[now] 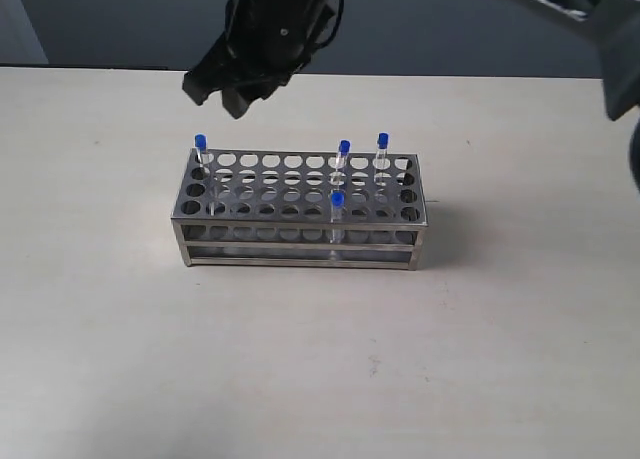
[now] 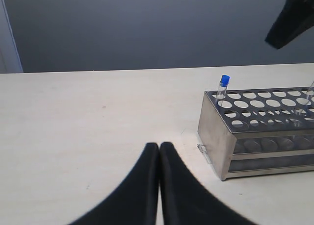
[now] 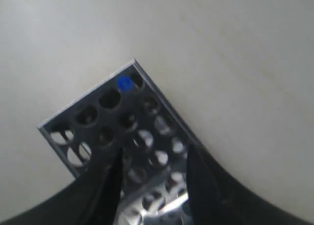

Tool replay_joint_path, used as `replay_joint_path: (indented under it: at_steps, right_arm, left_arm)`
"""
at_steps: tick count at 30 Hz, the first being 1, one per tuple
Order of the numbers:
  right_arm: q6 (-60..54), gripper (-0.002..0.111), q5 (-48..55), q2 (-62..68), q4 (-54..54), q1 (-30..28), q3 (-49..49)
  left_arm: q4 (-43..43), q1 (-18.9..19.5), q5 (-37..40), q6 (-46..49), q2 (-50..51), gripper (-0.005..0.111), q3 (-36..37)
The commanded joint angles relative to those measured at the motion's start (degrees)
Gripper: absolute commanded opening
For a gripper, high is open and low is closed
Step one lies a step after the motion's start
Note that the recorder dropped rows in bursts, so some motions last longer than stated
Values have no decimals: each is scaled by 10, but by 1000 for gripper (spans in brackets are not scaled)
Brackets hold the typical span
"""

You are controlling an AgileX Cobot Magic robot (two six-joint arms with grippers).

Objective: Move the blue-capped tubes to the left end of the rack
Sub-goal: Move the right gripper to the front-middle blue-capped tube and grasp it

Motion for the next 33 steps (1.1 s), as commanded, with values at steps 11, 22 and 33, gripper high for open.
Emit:
replay_joint_path:
  at_steps: [11,22,33]
  right_arm:
    - [53,42,59,-105,-43,-2,146]
    - [57,42,59,-113,-34,-1,258]
    - [58,42,-38,-113,-56,-1,282]
  left_arm:
    - [1,-6,-4,0,2,1,-3]
    - [1,-6,-4,0,2,1,-3]
    - [1,-6,-4,0,2,1,-3]
